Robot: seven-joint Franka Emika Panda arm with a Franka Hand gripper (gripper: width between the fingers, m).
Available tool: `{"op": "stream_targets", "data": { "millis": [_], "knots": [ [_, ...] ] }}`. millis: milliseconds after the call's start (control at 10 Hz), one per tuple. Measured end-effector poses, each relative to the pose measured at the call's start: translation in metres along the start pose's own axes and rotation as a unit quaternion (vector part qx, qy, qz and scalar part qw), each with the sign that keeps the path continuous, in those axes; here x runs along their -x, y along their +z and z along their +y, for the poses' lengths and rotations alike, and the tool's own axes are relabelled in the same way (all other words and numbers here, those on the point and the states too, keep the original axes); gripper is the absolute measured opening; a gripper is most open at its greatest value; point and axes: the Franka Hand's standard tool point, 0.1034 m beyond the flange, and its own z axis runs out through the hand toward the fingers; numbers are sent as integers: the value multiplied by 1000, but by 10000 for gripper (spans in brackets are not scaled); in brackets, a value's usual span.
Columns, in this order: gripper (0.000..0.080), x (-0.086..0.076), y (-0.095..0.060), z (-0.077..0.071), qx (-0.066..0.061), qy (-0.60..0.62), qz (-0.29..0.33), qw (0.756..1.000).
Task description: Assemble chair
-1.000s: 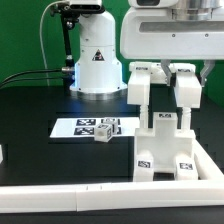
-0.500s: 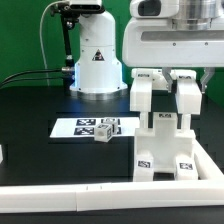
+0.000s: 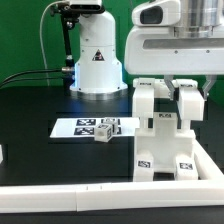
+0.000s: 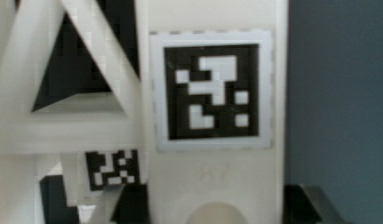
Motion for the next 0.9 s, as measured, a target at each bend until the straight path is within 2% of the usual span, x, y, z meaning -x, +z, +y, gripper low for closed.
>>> {"op": "stream_targets", "data": {
  "millis": [300,500,700,900],
  "knots": [
    [284,-1,4,5,2,3,-2,1000],
    [284,-2,13,10,6,7,-7,1000],
    [284,-2,23,13,1,22,-13,1000],
    [284,-6,25,13,0,26,-8,1000]
  ]
}}
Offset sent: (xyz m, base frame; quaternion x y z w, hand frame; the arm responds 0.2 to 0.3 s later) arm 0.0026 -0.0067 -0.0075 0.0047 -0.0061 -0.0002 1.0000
